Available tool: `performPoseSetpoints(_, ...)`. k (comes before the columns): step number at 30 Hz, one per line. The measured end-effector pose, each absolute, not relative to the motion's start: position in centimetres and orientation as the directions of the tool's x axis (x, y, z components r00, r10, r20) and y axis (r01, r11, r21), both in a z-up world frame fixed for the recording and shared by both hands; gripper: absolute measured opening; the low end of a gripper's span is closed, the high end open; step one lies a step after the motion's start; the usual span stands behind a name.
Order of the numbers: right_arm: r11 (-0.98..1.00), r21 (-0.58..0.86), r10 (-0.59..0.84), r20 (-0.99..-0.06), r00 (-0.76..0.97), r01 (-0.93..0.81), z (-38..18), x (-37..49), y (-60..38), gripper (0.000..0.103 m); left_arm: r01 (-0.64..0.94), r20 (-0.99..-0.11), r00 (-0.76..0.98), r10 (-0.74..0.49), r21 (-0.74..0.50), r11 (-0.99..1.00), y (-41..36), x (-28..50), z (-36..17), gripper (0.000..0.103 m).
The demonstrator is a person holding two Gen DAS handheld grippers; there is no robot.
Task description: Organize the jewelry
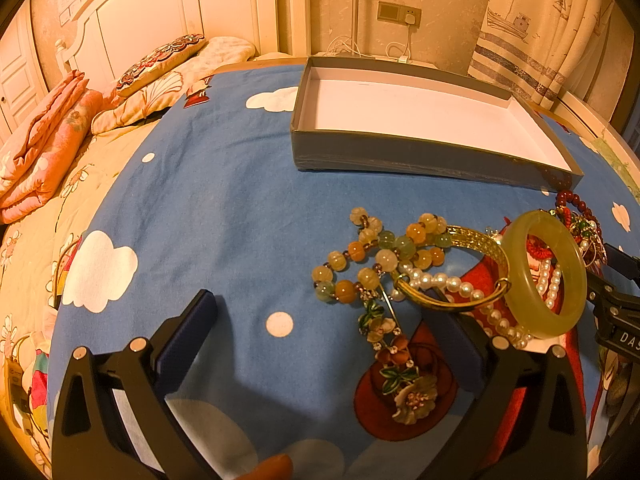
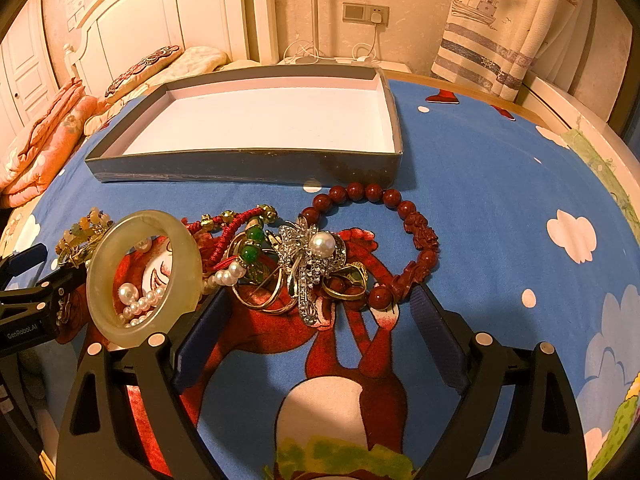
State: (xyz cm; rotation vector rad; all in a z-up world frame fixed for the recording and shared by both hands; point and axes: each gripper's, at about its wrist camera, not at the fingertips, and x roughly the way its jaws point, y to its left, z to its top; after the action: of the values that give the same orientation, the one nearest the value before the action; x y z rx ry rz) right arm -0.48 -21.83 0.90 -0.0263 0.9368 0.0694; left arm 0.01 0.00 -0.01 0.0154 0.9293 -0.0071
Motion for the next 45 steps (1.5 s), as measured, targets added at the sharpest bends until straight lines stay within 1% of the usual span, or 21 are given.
performPoseSetpoints(32,0.997,0.007,0.051,-0.806,0.589,-0.076,0.9,-0.5,-21.9,0.087,0.012,-0.801,0.598,0.001,0.01,1.0,0.0,0.0,0.0,0.101)
performPoseSetpoints(36,0.989,0.013,0.094,-0.831,0.549,-0.15,1.1,-0.5,-22.0,0.087,0.012,-0.801,0.598,0.001,0.01,1.0,0.0,0.0,0.0,0.101)
performPoseSetpoints(37,0.985,0.019,0.109,-0.839,0.534,-0.171,1.1,-0.6,-22.0,0.091,0.011,-0.801,0.598,0.001,0.01,1.0,0.0,0.0,0.0,0.101)
performPoseSetpoints(38,0.983,0.03,0.123,-0.842,0.525,-0.182,1.3,-1.0,-22.4,0.092,0.009,-0.802,0.598,0.002,0.01,1.0,0.0,0.0,0.0,0.101)
performPoseSetpoints(42,0.979,0.115,0.19,-0.815,0.547,-0.168,1.9,-2.9,-24.1,0.092,0.001,-0.804,0.595,0.009,0.012,1.0,-0.1,0.2,-0.1,0.101)
performPoseSetpoints(45,0.966,0.154,0.249,-0.776,0.579,-0.209,2.8,-4.2,-24.3,0.092,0.009,-0.807,0.591,0.003,0.01,1.0,0.2,0.0,0.0,0.101)
